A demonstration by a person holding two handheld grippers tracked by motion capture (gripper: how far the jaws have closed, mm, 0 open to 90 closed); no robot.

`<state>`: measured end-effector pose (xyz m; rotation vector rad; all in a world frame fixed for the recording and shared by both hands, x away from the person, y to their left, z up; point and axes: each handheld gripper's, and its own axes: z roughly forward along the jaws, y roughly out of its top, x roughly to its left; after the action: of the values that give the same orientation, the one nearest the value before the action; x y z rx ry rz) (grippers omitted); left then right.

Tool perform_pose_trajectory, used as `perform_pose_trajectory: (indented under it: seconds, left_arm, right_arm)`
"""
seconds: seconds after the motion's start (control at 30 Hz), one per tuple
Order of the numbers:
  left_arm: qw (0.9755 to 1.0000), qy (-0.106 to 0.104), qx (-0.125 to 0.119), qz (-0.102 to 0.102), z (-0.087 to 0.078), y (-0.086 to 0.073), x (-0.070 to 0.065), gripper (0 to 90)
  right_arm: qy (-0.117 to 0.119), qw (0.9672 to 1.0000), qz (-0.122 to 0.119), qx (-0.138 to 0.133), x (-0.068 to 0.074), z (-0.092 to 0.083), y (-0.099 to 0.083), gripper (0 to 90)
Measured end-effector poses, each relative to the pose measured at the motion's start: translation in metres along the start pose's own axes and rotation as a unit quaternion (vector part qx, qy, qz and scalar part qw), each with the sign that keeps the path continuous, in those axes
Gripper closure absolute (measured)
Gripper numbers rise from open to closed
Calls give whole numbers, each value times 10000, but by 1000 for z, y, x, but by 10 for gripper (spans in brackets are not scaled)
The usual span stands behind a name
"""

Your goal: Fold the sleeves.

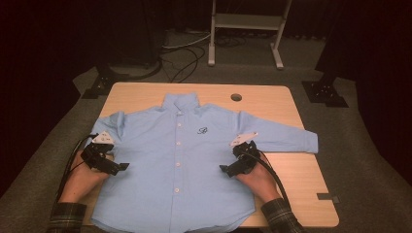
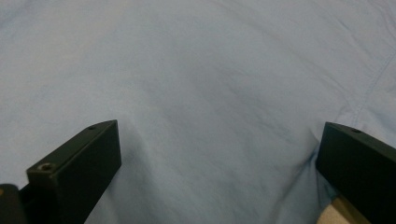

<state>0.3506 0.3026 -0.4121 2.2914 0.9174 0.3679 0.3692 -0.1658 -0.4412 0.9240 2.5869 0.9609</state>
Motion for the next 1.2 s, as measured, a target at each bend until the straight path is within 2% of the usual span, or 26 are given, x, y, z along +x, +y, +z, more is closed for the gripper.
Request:
perform_pose_trajectory:
  seconds: [0.1,0.13,0.23,0.33,0.43,0.63,0.77,0.93,1.03,1.2]
  left_arm:
    - [9995,-150,-232,138,-6,11,-13,0]
    - [9995,-150,-232,138,-6,11,-13,0]
    - [9980,-335,-383,388,-9,23,-36,0]
    - [9961,-505,-499,518,-7,29,-55,0]
    - [9941,-641,-508,705,-1,32,-73,0]
    - [9906,-867,-324,1009,22,30,-104,0]
    - [9896,-945,-190,1067,35,22,-113,0]
    - [9891,-956,-168,1105,42,12,-118,0]
    - [9884,-1021,-413,1041,44,6,-118,0]
    - [9884,-1016,-431,1042,43,5,-118,0]
  right_arm:
    - [3,10000,-3,-1,0,0,0,0]
    - [3,10000,-3,-1,0,0,0,0]
    - [6,10000,-13,-3,0,0,0,0]
    - [15,10000,-20,-6,0,0,0,0]
    - [12,10000,-30,-8,-1,0,0,0]
    - [10,10000,-38,-28,-1,0,-1,0]
    - [12,10000,-31,-32,-1,0,-1,0]
    - [-1,10000,-23,-55,0,0,-1,0]
    - [-9,10000,9,-65,0,0,-1,0]
    - [-13,10000,9,-95,0,0,-2,0]
